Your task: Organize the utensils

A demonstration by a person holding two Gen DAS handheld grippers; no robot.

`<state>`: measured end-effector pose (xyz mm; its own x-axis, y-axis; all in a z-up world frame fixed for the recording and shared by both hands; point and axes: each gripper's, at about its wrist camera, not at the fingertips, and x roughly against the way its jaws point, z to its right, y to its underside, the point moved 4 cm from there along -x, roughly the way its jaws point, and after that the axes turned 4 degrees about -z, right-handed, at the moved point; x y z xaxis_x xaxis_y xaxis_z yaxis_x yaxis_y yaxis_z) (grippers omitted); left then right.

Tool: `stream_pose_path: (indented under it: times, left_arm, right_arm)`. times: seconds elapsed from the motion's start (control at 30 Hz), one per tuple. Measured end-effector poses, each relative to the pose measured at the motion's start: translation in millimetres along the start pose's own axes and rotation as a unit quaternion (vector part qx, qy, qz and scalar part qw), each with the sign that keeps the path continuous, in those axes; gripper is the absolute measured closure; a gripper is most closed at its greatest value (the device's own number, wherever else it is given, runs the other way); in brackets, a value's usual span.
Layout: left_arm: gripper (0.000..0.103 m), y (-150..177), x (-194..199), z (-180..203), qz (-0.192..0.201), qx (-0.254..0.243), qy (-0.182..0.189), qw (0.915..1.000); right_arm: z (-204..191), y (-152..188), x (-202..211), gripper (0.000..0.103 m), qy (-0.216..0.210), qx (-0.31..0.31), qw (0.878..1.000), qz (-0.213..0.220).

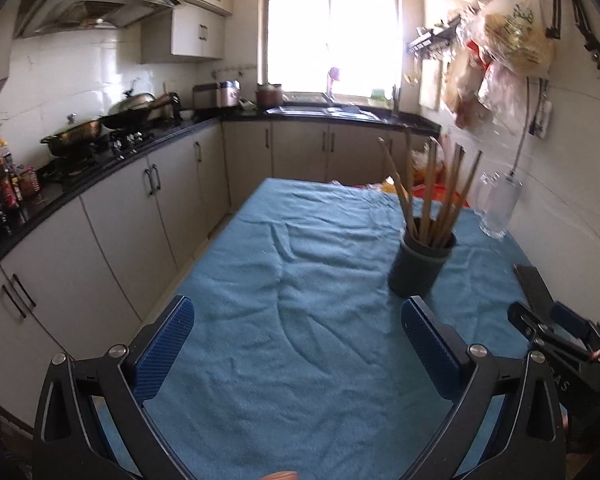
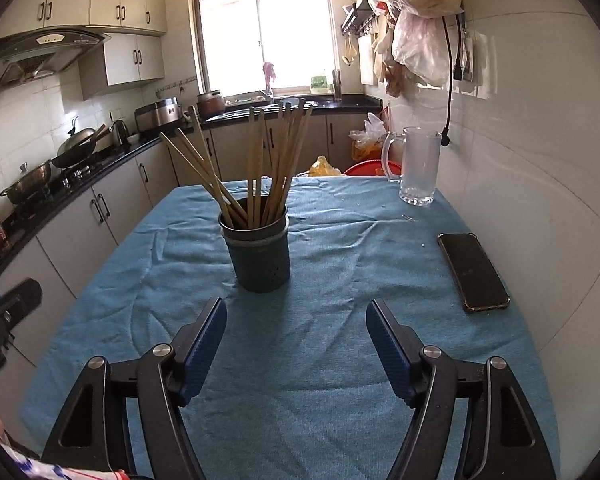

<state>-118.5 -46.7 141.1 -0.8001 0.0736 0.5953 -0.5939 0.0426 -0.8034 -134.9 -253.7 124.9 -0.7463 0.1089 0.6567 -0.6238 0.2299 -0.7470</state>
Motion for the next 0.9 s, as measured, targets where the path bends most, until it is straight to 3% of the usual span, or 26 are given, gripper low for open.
stream_pose_path:
  times: [0.1, 0.47, 0.9]
  left_arm:
    - [0.000, -2.4, -2.0, 0.7, 0.004, 0.004, -0.005, 1.0000]
    - [0.000, 6.2, -32.7, 12.2, -0.051, -0.002, -0.007, 0.9987]
    - [0.000, 7.6, -33.4, 11.2, -0.042, -0.015, -0.011, 0.9990]
  right_arm:
    - [3.7, 0.0, -5.1, 0.026, 0.001, -0.006, 1.000, -0.006]
    - [9.8, 1.1, -8.5, 0.025, 0.038, 0.018, 0.999, 0.002]
    - [-8.0, -0.2, -12.0, 0.023, 0.042, 0.047, 0.998, 0.017]
